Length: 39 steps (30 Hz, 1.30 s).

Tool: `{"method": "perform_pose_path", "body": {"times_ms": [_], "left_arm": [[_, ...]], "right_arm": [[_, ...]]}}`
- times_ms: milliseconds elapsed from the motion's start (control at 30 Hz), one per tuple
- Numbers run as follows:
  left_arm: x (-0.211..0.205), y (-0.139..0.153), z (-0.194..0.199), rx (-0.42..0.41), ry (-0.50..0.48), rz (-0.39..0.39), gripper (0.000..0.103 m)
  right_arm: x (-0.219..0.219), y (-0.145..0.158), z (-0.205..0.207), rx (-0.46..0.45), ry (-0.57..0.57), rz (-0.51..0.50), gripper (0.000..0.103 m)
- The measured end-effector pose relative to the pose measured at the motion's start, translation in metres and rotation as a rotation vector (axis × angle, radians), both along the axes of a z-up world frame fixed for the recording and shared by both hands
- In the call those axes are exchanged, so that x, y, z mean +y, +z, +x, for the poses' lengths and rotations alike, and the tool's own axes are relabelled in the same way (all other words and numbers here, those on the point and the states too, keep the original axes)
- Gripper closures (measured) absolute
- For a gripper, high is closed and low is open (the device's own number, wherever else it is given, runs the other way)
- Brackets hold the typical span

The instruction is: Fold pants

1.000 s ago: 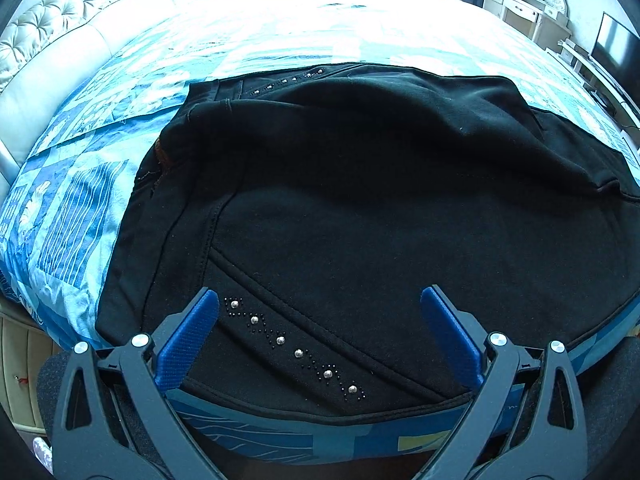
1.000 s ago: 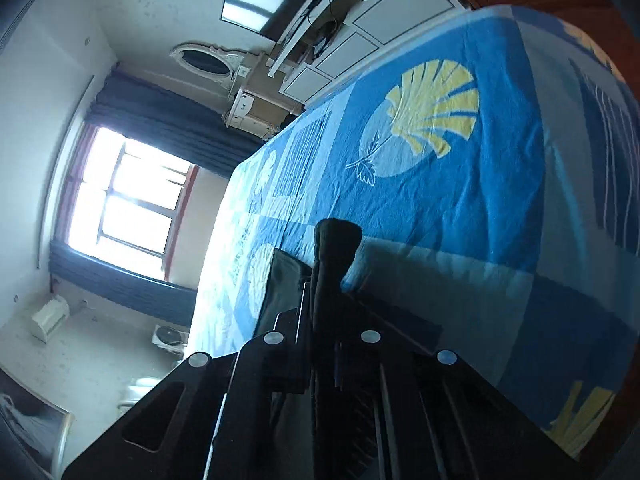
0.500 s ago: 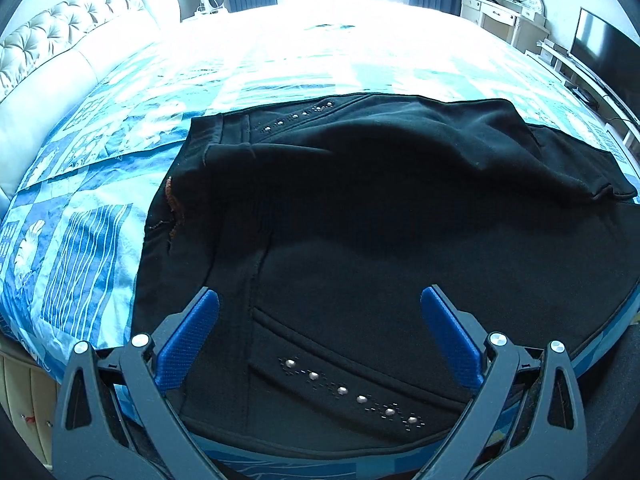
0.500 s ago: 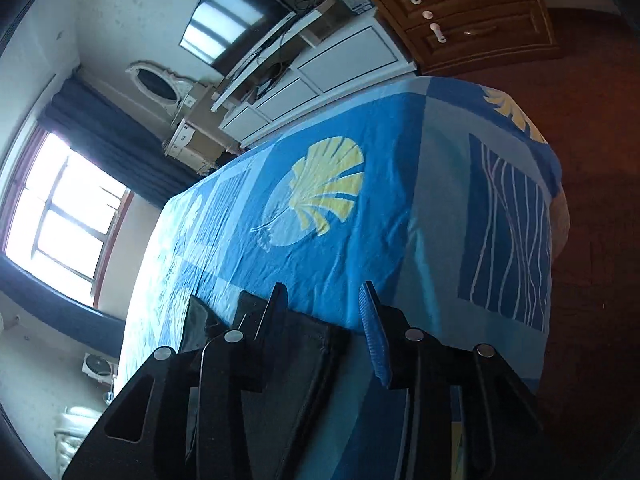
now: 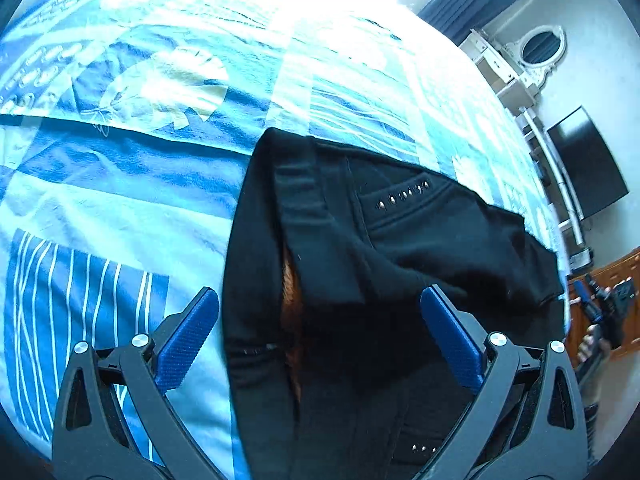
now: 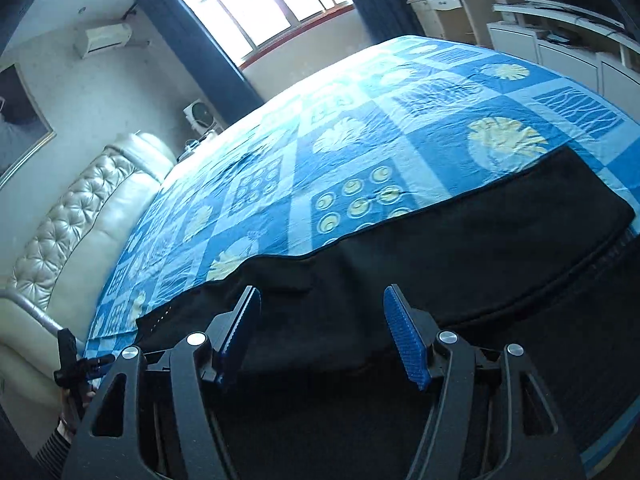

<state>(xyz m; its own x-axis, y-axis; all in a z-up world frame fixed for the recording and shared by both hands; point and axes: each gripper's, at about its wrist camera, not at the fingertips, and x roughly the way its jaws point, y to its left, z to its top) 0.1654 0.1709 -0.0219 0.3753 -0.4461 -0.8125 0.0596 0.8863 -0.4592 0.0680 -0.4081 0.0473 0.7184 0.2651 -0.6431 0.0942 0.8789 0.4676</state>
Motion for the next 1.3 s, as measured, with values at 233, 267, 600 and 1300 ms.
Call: {"method": "perform_pose_path", "body": {"times_ms": [233, 267, 600, 1300], "left_arm": [[0.015, -0.03, 0.059, 0.038, -0.017, -0.084, 0.002], [0.012, -0.031, 0.065, 0.028, -0.035, -0.076, 0.002], [-0.008, -0.033, 0.091, 0.003, -0.169, -0.105, 0.019], [-0.03, -0.002, 0.099, -0.061, -0.235, 0.033, 0.095]], "right_arm": [[0.072, -0.015, 0.061, 0.072, 0.183, -0.068, 0.039], [0.077, -0.018, 0.068, 0.088, 0.19, -0.077, 0.039], [0.114, -0.03, 0.126, 0.15, 0.334, -0.172, 0.036], [0.145, -0.019, 0.176, 0.142, 0.511, -0.621, 0.092]]}}
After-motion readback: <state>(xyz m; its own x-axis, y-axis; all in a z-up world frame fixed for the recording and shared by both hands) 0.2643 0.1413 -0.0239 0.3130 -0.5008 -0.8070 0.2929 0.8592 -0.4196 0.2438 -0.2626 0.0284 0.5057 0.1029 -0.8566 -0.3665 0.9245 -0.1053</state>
